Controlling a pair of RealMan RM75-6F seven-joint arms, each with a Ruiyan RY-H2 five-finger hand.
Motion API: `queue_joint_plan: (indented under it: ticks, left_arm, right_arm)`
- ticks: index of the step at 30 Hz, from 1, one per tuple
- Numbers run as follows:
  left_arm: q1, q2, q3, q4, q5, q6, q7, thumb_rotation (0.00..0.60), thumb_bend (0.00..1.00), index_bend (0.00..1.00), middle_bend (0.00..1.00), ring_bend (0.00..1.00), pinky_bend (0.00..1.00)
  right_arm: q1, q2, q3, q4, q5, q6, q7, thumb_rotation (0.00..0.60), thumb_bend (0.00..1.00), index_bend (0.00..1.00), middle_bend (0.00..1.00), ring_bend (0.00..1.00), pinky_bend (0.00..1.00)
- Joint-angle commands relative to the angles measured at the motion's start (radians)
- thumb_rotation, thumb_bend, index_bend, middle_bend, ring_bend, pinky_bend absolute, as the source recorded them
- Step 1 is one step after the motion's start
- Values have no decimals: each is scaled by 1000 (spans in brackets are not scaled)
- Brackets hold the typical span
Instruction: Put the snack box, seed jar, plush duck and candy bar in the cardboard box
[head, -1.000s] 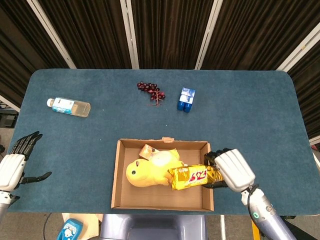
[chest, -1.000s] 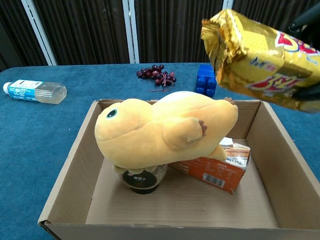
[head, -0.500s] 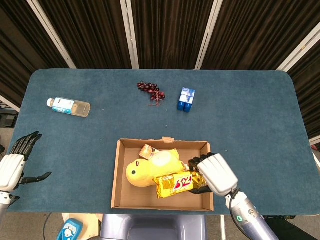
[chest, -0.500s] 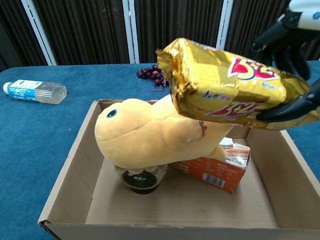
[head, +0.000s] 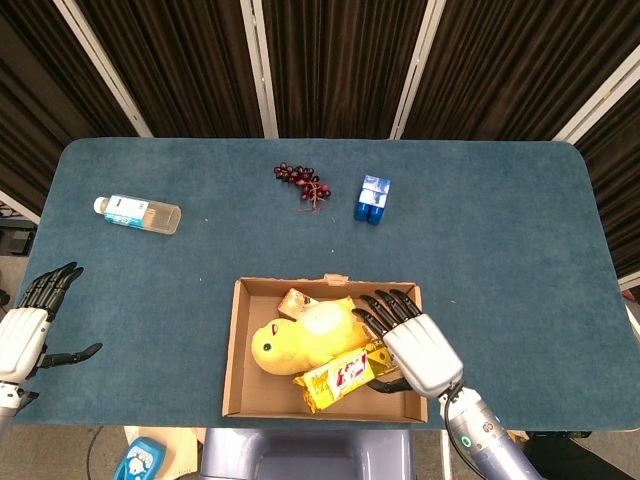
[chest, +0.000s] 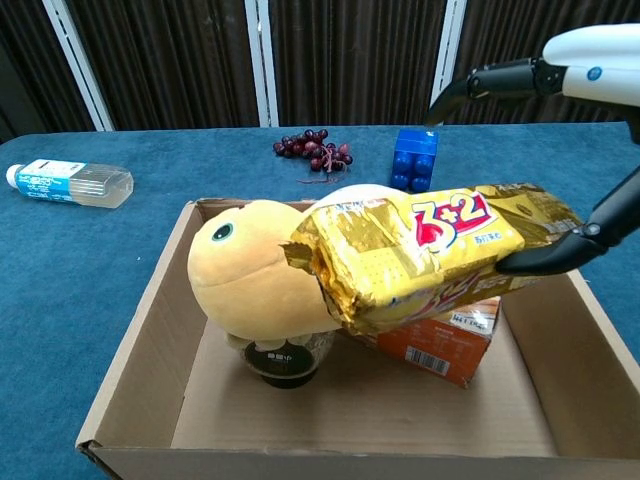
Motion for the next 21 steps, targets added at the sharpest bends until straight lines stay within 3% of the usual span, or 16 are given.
queue_joint_plan:
  ticks: [1,7,17,21]
  left_arm:
    - [0,0,1,0,1,0,1,600,58,8,0,0,0]
    - [1,-1,-1,0,1,3,2,600,58,8,0,0,0]
    - [0,-1,-1,0,1,2,2,600,58,7,0,0,0]
    - [0,-1,-1,-1,1,1,2,600,57,8,0,0,0]
  right_arm:
    - [-1,2,0,-1,-1,7,-1,600,93,101,13,4,102]
    - [-2,6,26,10,1,42,5,600,90,27,0,0,33]
    - [0,53,98,-7,42,107,25,600,83,12,0,0,25]
    - [-2,72,98,-29,45,111,27,600,74,2,0,0,9]
